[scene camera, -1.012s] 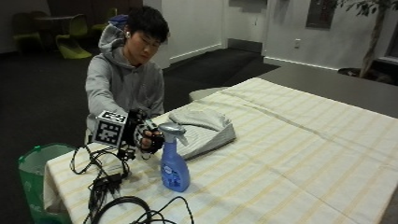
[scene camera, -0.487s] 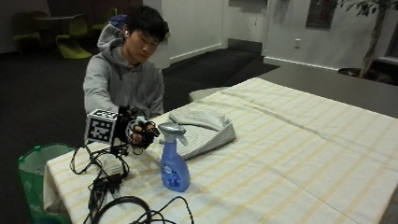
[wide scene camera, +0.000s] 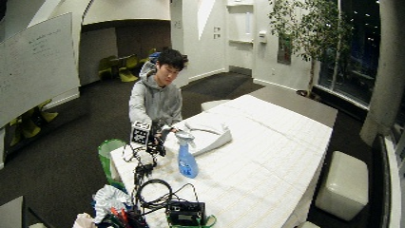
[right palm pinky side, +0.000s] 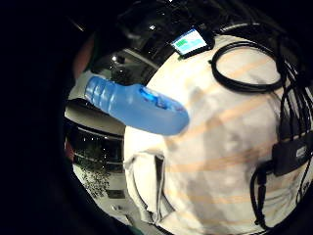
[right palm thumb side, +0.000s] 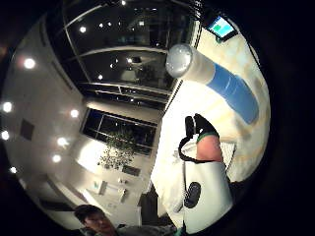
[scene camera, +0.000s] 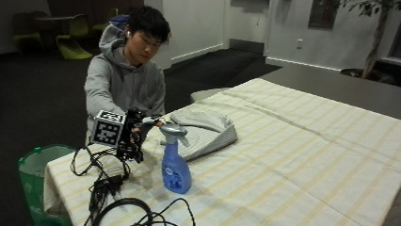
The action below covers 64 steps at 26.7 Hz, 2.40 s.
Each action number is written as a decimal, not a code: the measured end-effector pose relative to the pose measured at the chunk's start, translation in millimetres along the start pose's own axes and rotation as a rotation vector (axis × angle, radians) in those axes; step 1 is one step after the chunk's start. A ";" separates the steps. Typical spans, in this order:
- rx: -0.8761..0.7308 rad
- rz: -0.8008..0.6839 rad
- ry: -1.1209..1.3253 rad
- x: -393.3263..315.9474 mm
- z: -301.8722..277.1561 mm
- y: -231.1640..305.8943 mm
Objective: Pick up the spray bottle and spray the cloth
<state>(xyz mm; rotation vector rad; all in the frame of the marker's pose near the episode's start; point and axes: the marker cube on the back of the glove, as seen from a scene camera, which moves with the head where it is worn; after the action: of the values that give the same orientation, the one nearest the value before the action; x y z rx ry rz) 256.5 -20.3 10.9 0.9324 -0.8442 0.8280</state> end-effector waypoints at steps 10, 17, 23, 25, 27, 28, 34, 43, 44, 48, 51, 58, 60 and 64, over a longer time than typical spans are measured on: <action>-0.061 0.014 0.036 4.8 21.8 -11.1; -0.051 0.024 0.033 10.5 36.5 -24.6; -0.037 0.037 -0.008 15.0 45.9 -36.1; -0.027 0.048 -0.028 16.6 47.8 -39.4; -0.023 0.061 -0.045 17.7 50.0 -42.2; -0.022 0.066 -0.052 18.0 51.2 -43.3; -0.023 0.090 -0.081 19.0 58.4 -50.3; -0.060 0.125 -0.109 21.0 70.3 -59.6; -0.060 0.123 -0.114 20.4 71.3 -60.7; -0.063 0.108 -0.127 16.1 74.3 -65.5; -0.092 0.092 -0.142 11.3 76.8 -70.0; -0.128 0.029 -0.156 9.3 82.6 -79.3; -0.121 0.006 -0.132 8.6 83.0 -82.4; -0.217 -0.049 -0.038 -1.7 85.8 -83.0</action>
<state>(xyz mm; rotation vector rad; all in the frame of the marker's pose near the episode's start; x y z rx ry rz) 307.6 -128.3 11.9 0.7760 -0.9205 0.6635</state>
